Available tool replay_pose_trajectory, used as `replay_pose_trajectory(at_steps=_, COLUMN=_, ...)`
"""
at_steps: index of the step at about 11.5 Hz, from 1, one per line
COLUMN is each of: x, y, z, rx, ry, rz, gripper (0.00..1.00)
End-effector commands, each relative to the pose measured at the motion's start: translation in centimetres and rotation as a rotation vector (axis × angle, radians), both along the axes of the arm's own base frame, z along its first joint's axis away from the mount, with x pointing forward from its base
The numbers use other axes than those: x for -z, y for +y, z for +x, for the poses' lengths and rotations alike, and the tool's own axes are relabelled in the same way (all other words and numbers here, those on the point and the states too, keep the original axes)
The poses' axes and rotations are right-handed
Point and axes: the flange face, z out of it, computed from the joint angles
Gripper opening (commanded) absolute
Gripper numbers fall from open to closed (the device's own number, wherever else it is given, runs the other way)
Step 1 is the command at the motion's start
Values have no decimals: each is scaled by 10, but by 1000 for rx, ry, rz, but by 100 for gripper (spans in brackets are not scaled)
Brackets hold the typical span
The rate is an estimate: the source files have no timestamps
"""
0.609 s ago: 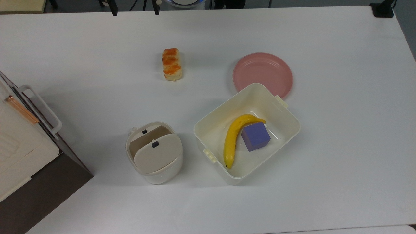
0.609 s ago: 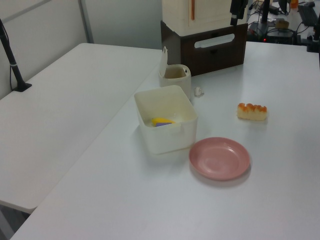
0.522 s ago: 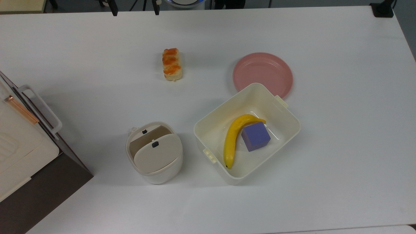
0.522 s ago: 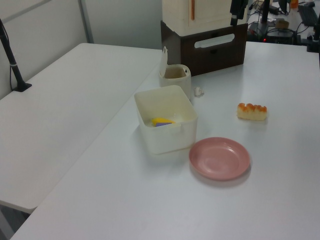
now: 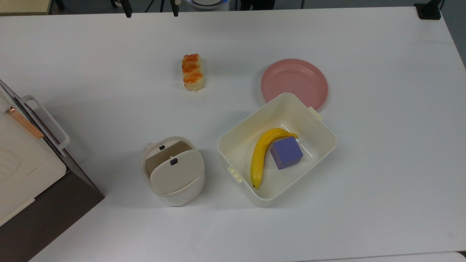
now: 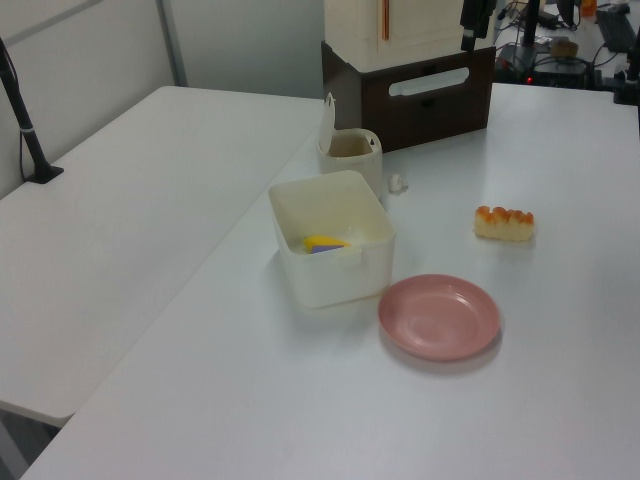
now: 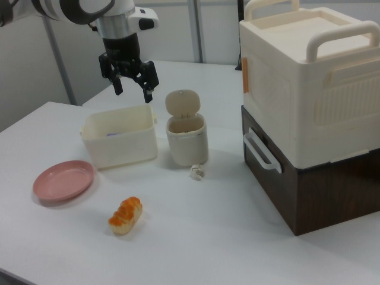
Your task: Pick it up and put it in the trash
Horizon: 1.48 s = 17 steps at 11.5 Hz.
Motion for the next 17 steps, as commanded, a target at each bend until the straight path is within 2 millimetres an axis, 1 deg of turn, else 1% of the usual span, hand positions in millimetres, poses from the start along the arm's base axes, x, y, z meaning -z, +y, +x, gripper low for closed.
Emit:
replay_pose_trajectory(at_steps=1, x=0, y=2, z=-10, rx=-15, ry=-6, rz=-19, gripper=100)
replay_pose_trajectory(at_steps=11, x=3, y=0, z=-9, rx=-24, ry=1, rz=-39, gripper=100)
replay_pose_trajectory(at_steps=17, x=6, y=0, z=-4, rx=-30, ry=5, rz=-46, gripper=100)
